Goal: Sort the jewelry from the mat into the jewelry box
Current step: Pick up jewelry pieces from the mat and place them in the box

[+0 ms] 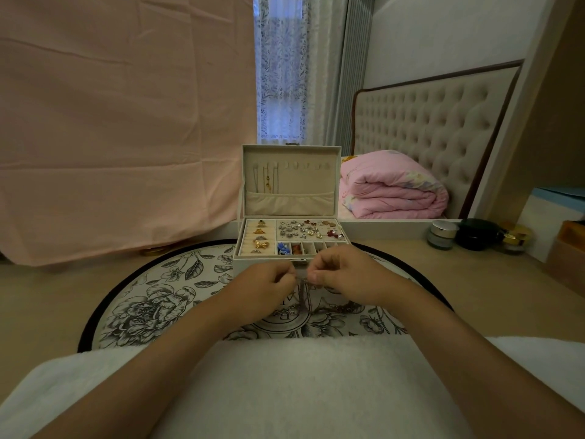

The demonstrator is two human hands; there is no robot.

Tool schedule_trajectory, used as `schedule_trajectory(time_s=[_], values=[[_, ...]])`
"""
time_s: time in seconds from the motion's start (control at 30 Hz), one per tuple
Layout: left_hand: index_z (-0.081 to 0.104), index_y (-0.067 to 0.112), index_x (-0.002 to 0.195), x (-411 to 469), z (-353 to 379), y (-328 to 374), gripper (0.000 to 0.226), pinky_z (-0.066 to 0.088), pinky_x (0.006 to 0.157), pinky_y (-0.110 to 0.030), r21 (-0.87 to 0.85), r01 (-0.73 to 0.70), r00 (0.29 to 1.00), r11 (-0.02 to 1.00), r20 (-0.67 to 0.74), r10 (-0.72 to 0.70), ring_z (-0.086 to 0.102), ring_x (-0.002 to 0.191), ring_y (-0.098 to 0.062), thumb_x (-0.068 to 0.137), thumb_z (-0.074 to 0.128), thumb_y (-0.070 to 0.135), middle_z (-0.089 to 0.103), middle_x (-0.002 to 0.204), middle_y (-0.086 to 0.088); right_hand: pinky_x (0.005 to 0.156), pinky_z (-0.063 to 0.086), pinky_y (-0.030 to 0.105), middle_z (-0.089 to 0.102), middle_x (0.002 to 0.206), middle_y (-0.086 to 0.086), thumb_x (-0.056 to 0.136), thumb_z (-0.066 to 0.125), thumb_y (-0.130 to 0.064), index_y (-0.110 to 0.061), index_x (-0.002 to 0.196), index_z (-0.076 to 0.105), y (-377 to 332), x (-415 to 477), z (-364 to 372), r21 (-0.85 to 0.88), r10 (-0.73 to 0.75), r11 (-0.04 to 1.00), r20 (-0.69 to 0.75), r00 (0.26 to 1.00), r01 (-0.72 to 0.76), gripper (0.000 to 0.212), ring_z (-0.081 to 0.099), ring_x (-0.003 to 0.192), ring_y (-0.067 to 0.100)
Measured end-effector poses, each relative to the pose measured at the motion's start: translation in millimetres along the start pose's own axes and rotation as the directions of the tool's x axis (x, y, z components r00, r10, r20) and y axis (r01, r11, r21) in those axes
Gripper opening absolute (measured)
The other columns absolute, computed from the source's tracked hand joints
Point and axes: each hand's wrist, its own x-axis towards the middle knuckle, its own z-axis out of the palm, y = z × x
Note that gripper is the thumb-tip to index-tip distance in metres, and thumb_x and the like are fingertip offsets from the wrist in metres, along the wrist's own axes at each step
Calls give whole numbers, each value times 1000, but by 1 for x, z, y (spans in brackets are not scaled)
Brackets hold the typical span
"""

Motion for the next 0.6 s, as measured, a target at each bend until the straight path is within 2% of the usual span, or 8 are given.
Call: schedule_trajectory(time_s=[0.1, 0.23, 0.33, 0.4, 0.43, 0.5, 0.57, 0.6], values=[[58, 20, 81, 1, -1, -1, 27, 36, 60, -29, -95, 40, 999, 995, 2, -40, 43, 59, -10, 102, 42, 25, 49, 66, 6, 78, 51, 32, 69, 76, -11, 101, 56, -21, -20, 86, 67, 0, 0, 0, 131, 42, 990, 7, 999, -43, 19, 64, 74, 5], [62, 16, 79, 1, 1, 0, 35, 44, 71, -31, -256, 56, 998, 965, -4, -59, 52, 71, -14, 104, 43, 31, 57, 76, -2, 91, 51, 48, 65, 85, 1, 107, 38, -35, -13, 94, 60, 0, -2, 5, 95, 135, 985, 88, 987, -143, 34, 62, 78, 15], [64, 12, 79, 1, 2, 5, 35, 53, 87, -30, -532, 56, 996, 845, -29, -84, 63, 79, -16, 104, 46, 28, 63, 76, -1, 98, 48, 54, 68, 92, 11, 102, 34, -47, -11, 102, 61, -4, -3, 9, 91, 159, 982, 77, 984, -166, 45, 65, 87, 28], [65, 20, 74, 0, 3, 6, 36, 57, 84, -32, -656, 59, 996, 753, -6, -83, 64, 75, -20, 104, 46, 25, 57, 66, -2, 101, 49, 54, 68, 100, 15, 97, 34, -50, -14, 99, 61, -4, -2, 10, 104, 138, 985, 34, 990, -140, 46, 65, 99, 35], [66, 24, 73, 0, 3, 6, 37, 58, 77, -34, -672, 61, 998, 738, 15, -68, 62, 68, -23, 104, 46, 24, 51, 61, -3, 100, 51, 49, 67, 95, 15, 100, 35, -46, -11, 96, 60, -4, 0, 10, 123, 120, 985, -8, 993, -119, 43, 66, 97, 32], [68, 19, 88, -2, 2, 8, 30, 54, 61, -33, -643, 62, 997, 763, 69, -23, 57, 55, -24, 105, 44, 22, 45, 56, -4, 88, 56, 36, 64, 81, 7, 106, 38, -31, -7, 89, 55, -3, 2, 9, 221, 91, 973, -90, 992, -69, 35, 68, 78, 20], [68, 10, 103, -4, -1, 10, 26, 52, 53, -30, -621, 93, 990, 778, 137, -8, 61, 55, -27, 105, 43, 16, 58, 66, -10, 72, 59, 37, 64, 75, 6, 107, 42, -24, -7, 88, 55, -3, 3, 9, 346, 84, 937, -109, 990, -42, 28, 66, 70, 19], [70, 8, 103, -4, -2, 11, 25, 54, 51, -31, -611, 102, 988, 785, 152, -10, 67, 61, -29, 103, 46, 11, 67, 78, -10, 64, 59, 37, 64, 74, 8, 106, 43, -23, -9, 88, 55, -3, 3, 9, 380, 87, 924, -110, 990, -38, 26, 65, 68, 23]])
